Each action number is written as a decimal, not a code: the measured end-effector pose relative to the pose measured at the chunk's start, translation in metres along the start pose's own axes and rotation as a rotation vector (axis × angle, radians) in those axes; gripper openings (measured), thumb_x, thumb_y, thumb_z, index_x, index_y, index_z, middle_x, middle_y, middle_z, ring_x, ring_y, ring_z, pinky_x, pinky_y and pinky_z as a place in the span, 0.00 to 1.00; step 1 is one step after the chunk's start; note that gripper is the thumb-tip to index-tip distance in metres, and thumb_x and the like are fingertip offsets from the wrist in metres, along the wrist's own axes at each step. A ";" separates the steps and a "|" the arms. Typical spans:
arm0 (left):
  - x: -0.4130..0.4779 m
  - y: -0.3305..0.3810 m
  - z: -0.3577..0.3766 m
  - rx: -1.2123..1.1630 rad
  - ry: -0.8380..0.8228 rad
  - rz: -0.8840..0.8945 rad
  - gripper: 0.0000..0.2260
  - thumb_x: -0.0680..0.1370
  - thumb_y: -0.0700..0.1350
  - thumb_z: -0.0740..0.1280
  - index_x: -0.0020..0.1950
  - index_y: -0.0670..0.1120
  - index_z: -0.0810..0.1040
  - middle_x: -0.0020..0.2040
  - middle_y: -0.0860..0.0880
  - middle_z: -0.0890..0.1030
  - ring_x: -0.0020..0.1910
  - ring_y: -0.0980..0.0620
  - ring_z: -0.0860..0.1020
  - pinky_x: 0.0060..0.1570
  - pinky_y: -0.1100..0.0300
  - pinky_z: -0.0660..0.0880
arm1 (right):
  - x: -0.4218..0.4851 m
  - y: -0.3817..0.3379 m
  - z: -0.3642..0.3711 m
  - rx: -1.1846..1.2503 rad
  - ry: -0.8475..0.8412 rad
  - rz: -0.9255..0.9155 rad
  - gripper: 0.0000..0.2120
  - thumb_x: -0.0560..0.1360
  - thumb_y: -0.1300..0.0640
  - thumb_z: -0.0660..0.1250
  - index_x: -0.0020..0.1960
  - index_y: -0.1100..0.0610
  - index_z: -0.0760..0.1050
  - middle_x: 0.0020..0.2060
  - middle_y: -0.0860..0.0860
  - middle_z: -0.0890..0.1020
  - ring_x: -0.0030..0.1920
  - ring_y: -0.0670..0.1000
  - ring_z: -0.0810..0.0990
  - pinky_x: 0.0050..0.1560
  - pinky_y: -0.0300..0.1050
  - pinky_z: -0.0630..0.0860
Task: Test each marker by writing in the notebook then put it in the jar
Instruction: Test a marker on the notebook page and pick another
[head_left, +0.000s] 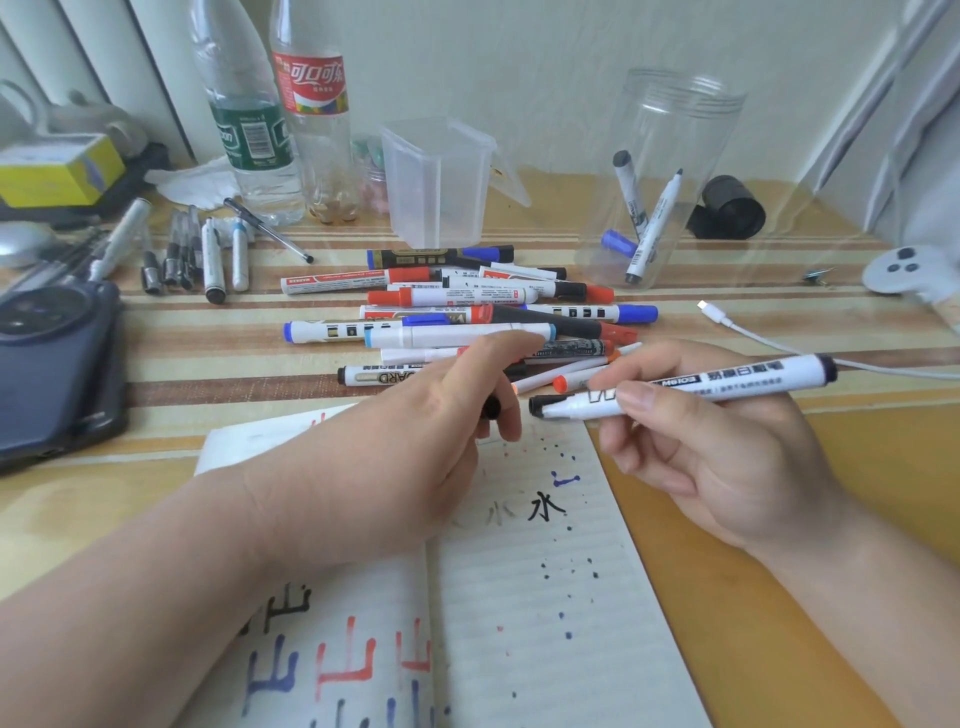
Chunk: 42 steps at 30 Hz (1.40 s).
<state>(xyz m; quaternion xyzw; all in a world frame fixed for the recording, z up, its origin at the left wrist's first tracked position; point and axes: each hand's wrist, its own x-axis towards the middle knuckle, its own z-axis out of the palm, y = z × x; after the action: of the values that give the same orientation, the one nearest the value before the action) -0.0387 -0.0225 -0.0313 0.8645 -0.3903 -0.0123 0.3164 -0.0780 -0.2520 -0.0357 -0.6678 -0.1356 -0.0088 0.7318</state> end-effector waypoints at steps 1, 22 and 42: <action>0.000 -0.003 0.001 0.011 -0.022 0.019 0.26 0.77 0.39 0.55 0.75 0.52 0.62 0.51 0.63 0.73 0.49 0.65 0.73 0.50 0.75 0.68 | 0.000 -0.001 0.001 0.002 -0.011 -0.003 0.14 0.68 0.45 0.76 0.47 0.54 0.83 0.33 0.58 0.81 0.29 0.52 0.76 0.22 0.37 0.63; 0.002 0.003 0.000 -0.449 0.265 -0.034 0.06 0.71 0.49 0.75 0.46 0.53 0.83 0.38 0.52 0.85 0.34 0.52 0.84 0.36 0.55 0.82 | 0.005 0.003 0.004 0.125 -0.115 0.082 0.18 0.70 0.50 0.78 0.55 0.58 0.84 0.45 0.67 0.82 0.40 0.60 0.80 0.26 0.42 0.70; 0.001 0.011 0.006 -0.377 0.157 0.151 0.19 0.84 0.52 0.53 0.39 0.44 0.71 0.31 0.55 0.67 0.30 0.50 0.67 0.32 0.59 0.66 | 0.004 -0.005 0.011 0.261 -0.175 0.355 0.26 0.65 0.46 0.81 0.43 0.65 0.73 0.33 0.65 0.80 0.28 0.58 0.80 0.24 0.42 0.75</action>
<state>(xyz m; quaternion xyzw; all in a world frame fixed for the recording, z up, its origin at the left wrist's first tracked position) -0.0465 -0.0315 -0.0297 0.7566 -0.4190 0.0058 0.5020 -0.0771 -0.2406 -0.0290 -0.5790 -0.0789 0.1954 0.7876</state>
